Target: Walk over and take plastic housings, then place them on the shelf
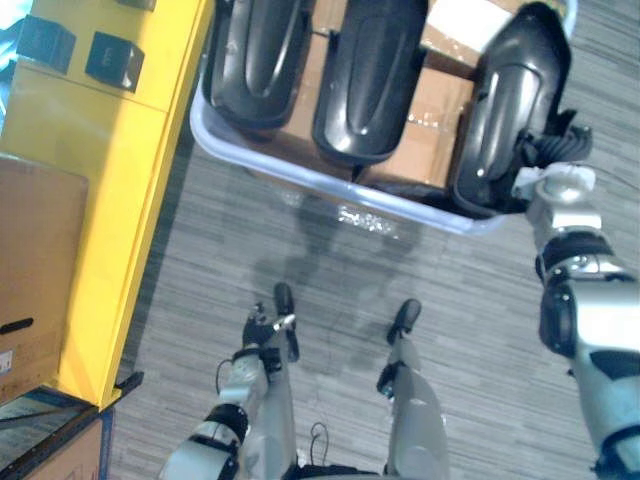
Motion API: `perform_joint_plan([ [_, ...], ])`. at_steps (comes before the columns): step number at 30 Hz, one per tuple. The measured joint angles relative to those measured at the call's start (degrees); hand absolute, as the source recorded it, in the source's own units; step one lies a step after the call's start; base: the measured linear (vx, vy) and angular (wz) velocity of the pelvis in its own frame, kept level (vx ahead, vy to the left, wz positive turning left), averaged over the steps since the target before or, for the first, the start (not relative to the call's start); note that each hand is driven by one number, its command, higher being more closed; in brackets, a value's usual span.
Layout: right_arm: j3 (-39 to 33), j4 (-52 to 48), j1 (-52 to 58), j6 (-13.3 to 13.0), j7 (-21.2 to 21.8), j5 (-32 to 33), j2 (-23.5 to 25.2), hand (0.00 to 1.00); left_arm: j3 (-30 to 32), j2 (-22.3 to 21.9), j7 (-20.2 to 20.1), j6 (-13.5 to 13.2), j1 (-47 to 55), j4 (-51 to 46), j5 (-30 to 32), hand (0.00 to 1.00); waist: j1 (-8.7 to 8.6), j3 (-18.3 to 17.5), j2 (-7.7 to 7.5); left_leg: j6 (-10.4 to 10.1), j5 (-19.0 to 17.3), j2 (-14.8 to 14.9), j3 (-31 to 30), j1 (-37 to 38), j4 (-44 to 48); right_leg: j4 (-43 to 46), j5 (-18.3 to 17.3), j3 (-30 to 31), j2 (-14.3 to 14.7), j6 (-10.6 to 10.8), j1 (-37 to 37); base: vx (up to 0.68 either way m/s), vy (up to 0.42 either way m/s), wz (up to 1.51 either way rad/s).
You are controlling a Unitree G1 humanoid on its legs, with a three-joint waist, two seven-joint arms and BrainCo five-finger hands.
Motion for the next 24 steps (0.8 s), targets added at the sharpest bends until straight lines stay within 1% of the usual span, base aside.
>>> perform_joint_plan([
  [2,-0.01,0.05,0.02,0.01,-0.05,-1.39,0.25,1.0,0.0,-0.21,0.02,0.04,0.01,0.1,0.0,0.0,0.06,-0.02,0.04,0.02,0.13,-0.04,0.02,0.31,-0.26,0.0,0.0,-0.01,-0.01,0.0,0.19,0.0,-0.004,0.02],
  [3,0.11,0.04,0.02,0.07,-0.02,-2.56,0.4,1.0,0.0,-0.62,0.06,0.13,0.01,0.54,0.0,0.0,0.15,-0.32,0.57,0.11,0.24,-0.07,-0.14,0.46,-0.35,0.0,0.0,-0.15,0.0,0.0,0.46,0.0,-0.008,0.05],
  [4,0.13,0.04,0.07,0.11,-0.05,-3.24,0.56,1.0,0.01,-0.86,0.07,0.16,0.04,0.55,0.0,0.0,0.31,-0.38,0.67,0.11,0.24,-0.1,-0.08,0.75,-0.46,-0.01,0.0,-0.14,-0.01,0.0,0.63,0.0,0.0,0.0],
  [6,0.24,-0.02,0.35,0.57,-0.15,-4.73,1.98,1.0,0.04,-1.24,0.14,0.22,0.56,0.52,0.04,0.0,0.48,-0.72,1.26,0.11,0.25,-0.09,0.02,1.83,-0.83,-0.06,-0.02,-0.13,0.0,-0.03,1.49,0.0,0.0,0.0],
  [8,0.48,-1.73,1.29,1.76,-0.75,-7.35,4.25,1.0,0.44,-1.97,0.55,0.31,1.86,0.12,0.03,0.0,0.59,-0.93,1.63,0.02,0.4,-0.1,0.26,3.5,-1.56,-0.06,-0.21,-0.11,-0.02,-0.04,2.64,0.0,0.0,0.0],
  [11,0.29,-9.64,5.61,3.5,-1.32,-11.14,4.67,1.0,1.35,-1.88,0.56,0.39,3.56,-2.6,-0.65,0.0,0.82,-0.96,1.68,0.0,0.38,-0.09,0.37,5.01,-1.92,0.04,-0.75,-0.13,-0.04,0.1,4.0,0.0,0.0,0.0],
  [12,-0.03,-14.64,9.01,4.08,-1.56,-13.83,4.7,1.0,3.44,-1.84,0.68,0.4,5.49,-5.2,-2.41,0.0,0.78,-0.96,1.68,-0.06,0.42,-0.13,0.58,6.68,-2.45,0.18,-0.89,-0.12,-0.12,0.2,5.22,0.0,0.0,0.0],
  [15,-0.24,-21.36,13.71,4.18,-2.83,-17.42,4.76,1.0,7.58,-0.78,1.31,0.35,9.16,-11.37,-3.19,0.0,0.16,-0.96,1.68,-0.2,0.53,-0.59,0.63,10.73,-3.7,1.83,-2.9,-0.22,-0.74,1.23,8.16,0.02,-0.016,0.08],
  [16,-0.29,-24.28,15.59,4.17,-3.51,-18.55,4.79,1.0,9.19,0.07,1.75,0.29,10.52,-14.17,-3.44,0.0,-0.17,-0.96,1.68,-0.24,0.55,-0.7,0.61,12.46,-4.24,2.75,-3.74,-0.27,-0.96,1.23,9.32,0.03,-0.012,0.1],
  [17,-1.88,-29.36,18.99,4.13,-4.17,-20.12,4.86,1.0,11.91,0.89,2.55,0.28,11.75,-17.84,-3.8,0.0,-0.27,-0.98,1.7,-0.36,0.58,-0.98,0.55,14.99,-5.27,4.14,-5.17,-0.45,-1.39,1.53,11.04,0.03,-0.007,0.21],
  [18,-4.01,-34.07,22.63,4.09,-5.24,-22.14,5.17,1.0,14.87,1.56,3.37,0.03,12.71,-21.61,-3.59,0.0,-0.35,-1.52,1.74,-0.61,0.73,-1.54,0.15,17.1,-6.46,5.5,-6.91,-1.16,-2.07,1.98,12.58,0.02,-0.001,0.26],
  [19,-5.06,-35.97,24.47,4.04,-5.78,-23.35,5.59,1.0,16.0,2.15,3.86,-0.06,13.15,-23.03,-2.79,0.0,-0.5,-2.34,1.72,-0.77,0.82,-1.81,-0.09,17.69,-7.06,5.83,-7.64,-1.52,-2.32,2.02,13.04,0.02,0.001,0.27],
  [20,-6.85,-39.23,28.06,4.04,-6.54,-25.22,6.73,1.0,18.23,3.63,5.01,-0.06,13.53,-25.12,-1.14,0.0,-0.38,-4.75,1.21,-1.05,1.15,-2.06,-0.12,18.53,-8.51,6.17,-8.08,-1.68,-2.5,2.09,13.13,0.07,-0.005,0.17],
  [21,-7.84,-42.06,31.4,4.12,-6.94,-27.23,7.99,1.0,20.68,4.99,6.23,0.14,13.71,-27.32,1.24,0.0,-0.33,-6.19,0.88,-1.23,1.57,-2.24,-0.15,20.24,-9.94,6.01,-8.25,-1.88,-2.52,2.18,14.42,0.1,-0.008,0.12],
  [22,-8.38,-43.88,33.34,4.22,-7.16,-28.38,8.55,1.0,21.85,5.43,7.09,0.31,13.73,-28.77,2.93,0.0,-0.34,-6.46,0.71,-1.33,1.68,-2.33,-0.23,21.58,-10.69,5.88,-8.4,-2.14,-2.53,2.37,15.61,0.13,-0.017,0.16],
  [23,-9.49,-47.32,37.41,4.45,-7.4,-30.3,9.91,1.0,23.81,5.96,8.2,0.54,14.43,-32.4,5.53,0.0,-0.51,-7.92,0.36,-1.54,1.91,-2.67,-0.54,23.75,-11.92,5.27,-8.75,-3.09,-2.66,2.68,17.95,0.13,-0.017,0.19],
  [24,-10.64,-50.06,40.51,4.66,-7.41,-32.3,11.03,1.0,24.7,6.29,9.27,0.65,15.55,-36.18,8.54,0.0,-0.63,-10.31,0.0,-1.55,1.91,-2.87,-0.62,24.91,-13.07,4.55,-8.85,-3.49,-2.67,2.81,19.11,0.13,-0.013,0.15],
])
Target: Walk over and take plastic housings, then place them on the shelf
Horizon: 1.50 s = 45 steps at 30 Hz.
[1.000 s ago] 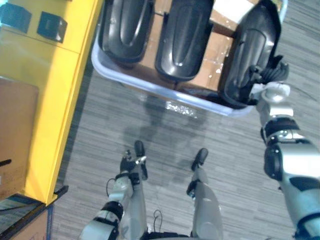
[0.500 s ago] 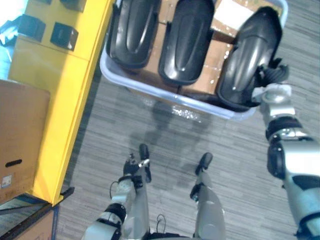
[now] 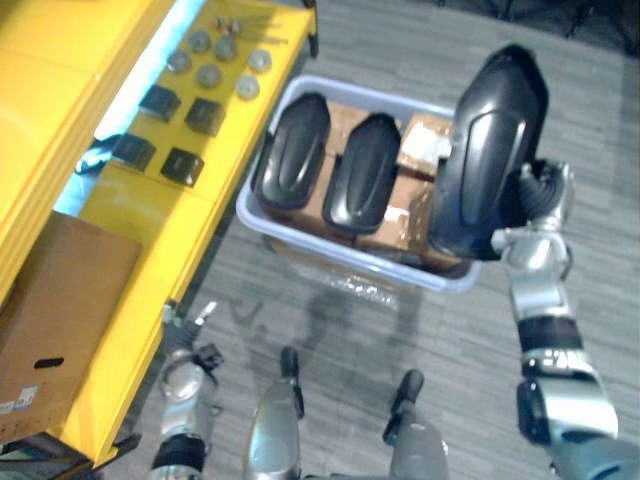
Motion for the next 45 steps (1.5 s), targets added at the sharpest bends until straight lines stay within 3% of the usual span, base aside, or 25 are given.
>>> perform_joint_plan([
  [5,-3.02,-12.35,6.18,0.78,-0.8,-4.01,3.36,1.0,0.35,-1.05,-0.4,1.09,3.52,-15.71,5.03,0.0,-1.17,-5.55,-1.25,-0.17,0.11,-0.82,0.38,6.68,-4.37,-2.95,-0.05,-1.48,-0.05,0.1,6.07,0.15,-0.003,0.05],
  [10,1.83,-18.7,8.95,0.3,-0.03,-8.85,4.78,1.0,-7.07,-2.01,-5.51,1.07,3.74,-24.03,3.02,0.0,-1.48,-9.23,-1.58,-0.43,0.28,-0.74,0.7,12.68,-7.82,-4.32,-0.05,-1.66,0.54,0.09,10.98,0.07,-0.006,-0.02],
  [18,19.21,-20.12,9.13,-4.78,5.18,-17.55,7.35,1.0,-24.81,-1.68,-14.17,2.52,-6.61,-24.94,-5.87,0.0,-2.07,-11.4,-1.77,-0.46,1.62,-1.01,0.46,17.78,-10.72,-4.35,-0.07,-2.8,0.59,0.08,14.96,0.0,0.002,0.03],
  [23,22.03,-20.11,8.54,-5.37,5.1,-20.06,8.59,1.0,-28.45,-0.98,-15.6,3.21,-10.13,-24.77,-10.2,0.0,-2.41,-11.67,-1.75,-0.53,3.64,-1.24,0.76,19.53,-13.36,-4.34,-0.24,-2.65,0.6,-0.08,15.18,-0.07,-0.019,-0.03],
  [28,22.46,-20.1,7.9,-5.22,4.25,-21.47,8.56,1.0,-29.32,0.44,-15.39,3.66,-11.97,-24.63,-10.99,0.0,-2.72,-12.33,-1.85,-0.79,5.43,-1.31,1.16,20.43,-15.38,-4.32,-1.3,-2.48,0.62,0.12,14.97,-0.08,-0.02,-0.05],
  [38,23.34,-19.79,7.86,-2.58,2.31,-23.65,8.21,1.0,-31.58,0.63,-11.73,5.61,-16.73,-20.24,-4.88,0.0,-2.98,-14.6,-2.55,-0.97,5.7,-1.3,1.87,20.2,-15.39,-4.32,-1.23,-1.39,0.62,0.17,14.04,-0.02,0.004,-0.04],
  [43,24.01,-19.79,7.86,-1.78,1.1,-24.15,8.28,1.0,-32.82,-0.89,-6.42,5.66,-17.55,-19.98,0.71,0.0,-3.08,-14.75,-2.78,-0.97,5.7,-1.31,1.79,19.95,-15.41,-4.32,-1.17,-1.47,0.62,0.24,13.88,0.0,0.0,0.0],
  [45,24.43,-19.8,7.85,-1.24,-0.06,-25.88,8.86,1.0,-32.7,-3.67,-1.43,5.65,-17.74,-19.98,4.37,0.0,-3.12,-14.76,-2.79,-0.97,5.7,-1.31,1.7,19.79,-15.42,-4.32,-1.16,-1.5,0.64,0.27,13.81,0.0,0.0,0.0],
])
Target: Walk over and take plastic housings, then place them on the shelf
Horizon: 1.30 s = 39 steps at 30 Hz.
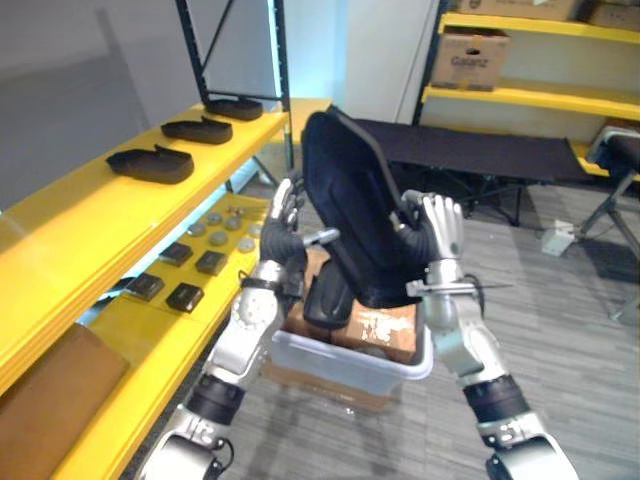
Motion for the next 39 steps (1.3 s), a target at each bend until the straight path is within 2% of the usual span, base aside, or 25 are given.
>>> perform_joint_plan([
  [3,1.35,0.01,0.0,0.99,-2.42,-0.14,1.46,1.0,0.39,-2.74,6.28,-0.11,-0.37,-0.02,4.08,0.0,-0.32,0.0,-0.01,0.0,0.01,0.02,-0.06,-0.14,0.0,0.0,0.0,0.03,0.03,0.0,-0.09,0.0,0.0,0.0],
  [8,1.79,0.05,0.02,0.96,-6.23,-1.65,3.89,1.0,1.86,-5.14,11.2,-0.22,-0.43,-0.04,8.09,0.0,-0.92,-0.05,-0.09,0.0,0.01,0.08,0.14,-0.13,-0.02,0.0,0.0,0.3,0.08,-0.01,-0.29,0.0,0.0,-0.01],
  [14,1.21,0.06,0.02,1.01,-8.05,-2.26,5.18,1.0,4.23,-6.68,13.3,-0.35,-0.29,-0.04,7.95,0.0,-1.35,-0.42,-0.69,0.0,0.01,0.16,0.47,-0.31,-0.06,0.04,0.0,0.72,0.14,-0.01,-0.77,0.0,0.0,-0.01],
  [19,1.17,0.37,0.02,1.16,-8.81,-2.37,5.65,1.0,4.72,-6.86,13.18,-0.96,1.33,-0.03,6.44,0.0,-1.54,-0.44,-0.81,0.0,0.01,0.17,0.53,-0.39,-0.07,0.09,0.01,0.83,0.15,0.0,-0.93,0.0,0.0,0.0],
  [26,1.1,1.78,0.02,2.97,-8.93,-2.78,6.32,1.0,6.71,-6.93,13.63,-1.34,3.2,0.01,4.5,0.0,-1.91,-0.44,-0.81,0.0,0.01,0.17,0.57,-0.36,-0.08,0.11,0.02,0.92,0.15,0.01,-0.92,0.0,0.0,0.0],
  [29,0.95,1.78,0.01,3.14,-8.94,-2.8,6.33,1.0,7.33,-6.91,13.43,-1.49,3.52,0.13,2.36,0.0,-1.99,-0.44,-0.81,0.0,0.01,0.18,0.61,-0.36,-0.08,0.1,0.02,0.97,0.15,0.01,-0.95,0.0,0.0,0.0],
  [32,0.64,1.77,0.01,3.13,-8.94,-2.79,6.33,1.0,7.9,-6.89,10.75,-2.3,3.95,1.27,-2.47,0.0,-2.04,-0.44,-0.81,0.0,0.01,0.18,0.61,-0.37,-0.08,0.1,0.03,0.97,0.15,0.02,-0.96,0.0,0.0,0.0],
  [35,0.49,1.75,0.0,3.11,-8.38,-2.76,6.32,1.0,8.17,-6.68,5.77,-2.58,4.27,2.14,-10.75,0.0,-2.11,-0.44,-0.81,0.0,0.01,0.17,0.6,-0.39,-0.08,0.1,0.03,0.95,0.15,0.02,-0.97,0.0,0.0,0.0],
  [36,0.1,1.73,-0.05,2.96,-7.41,-2.7,6.38,1.0,8.13,-6.62,2.9,-2.56,4.27,2.36,-15.39,0.0,-2.11,-0.44,-0.81,0.0,0.0,0.17,0.58,-0.43,-0.08,0.1,0.03,0.94,0.15,0.02,-0.99,0.0,0.0,0.0],
  [39,-0.16,1.73,-0.24,2.88,-5.68,-2.33,6.35,1.0,7.57,-5.52,-1.24,-2.5,4.27,3.06,-20.49,0.0,-2.2,-0.44,-0.81,0.0,0.0,0.17,0.57,-0.44,-0.08,0.1,0.02,0.92,0.15,0.02,-1.0,0.0,0.0,0.0],
])
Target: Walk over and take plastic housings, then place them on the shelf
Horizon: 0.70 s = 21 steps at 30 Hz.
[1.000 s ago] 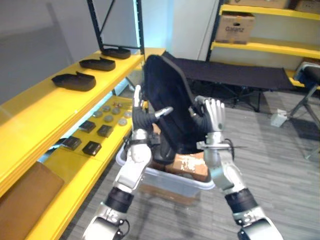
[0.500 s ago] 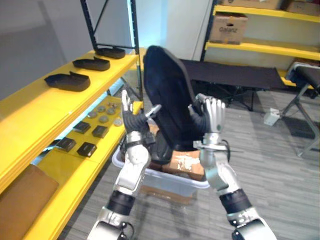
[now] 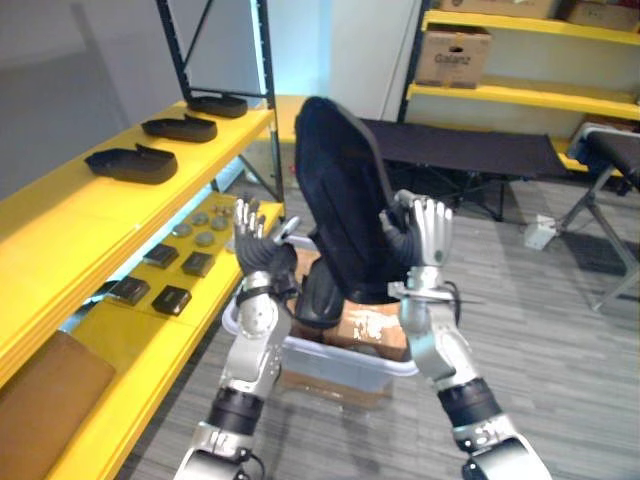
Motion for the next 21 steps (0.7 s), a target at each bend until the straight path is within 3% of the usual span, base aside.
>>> perform_joint_plan([
  [3,-0.01,0.0,-0.05,-0.16,1.54,0.12,0.0,1.0,-2.25,1.33,-2.93,0.22,-0.01,0.92,-3.79,0.0,-0.15,0.0,0.0,0.0,0.0,-0.01,-0.03,-0.09,0.0,-0.01,0.0,-0.08,-0.01,0.0,-0.06,0.0,0.0,0.0],
  [9,0.58,-0.03,-0.1,-1.75,3.46,0.23,-0.01,1.0,-4.66,3.17,-6.38,1.36,-0.04,1.35,-4.45,0.0,-0.32,0.0,0.01,0.0,0.0,-0.03,-0.19,-0.25,0.01,-0.04,0.0,-0.37,0.0,0.0,-0.09,0.0,0.0,0.0],
  [21,5.75,-0.38,-0.17,-3.92,4.83,3.7,0.31,1.0,-7.03,5.57,-6.45,2.47,-0.11,1.87,-6.31,0.0,-0.37,-0.01,0.03,0.0,0.0,-0.06,-0.27,-0.44,0.01,-0.04,-0.01,-0.48,-0.02,-0.01,-0.25,0.0,0.0,0.0],
])
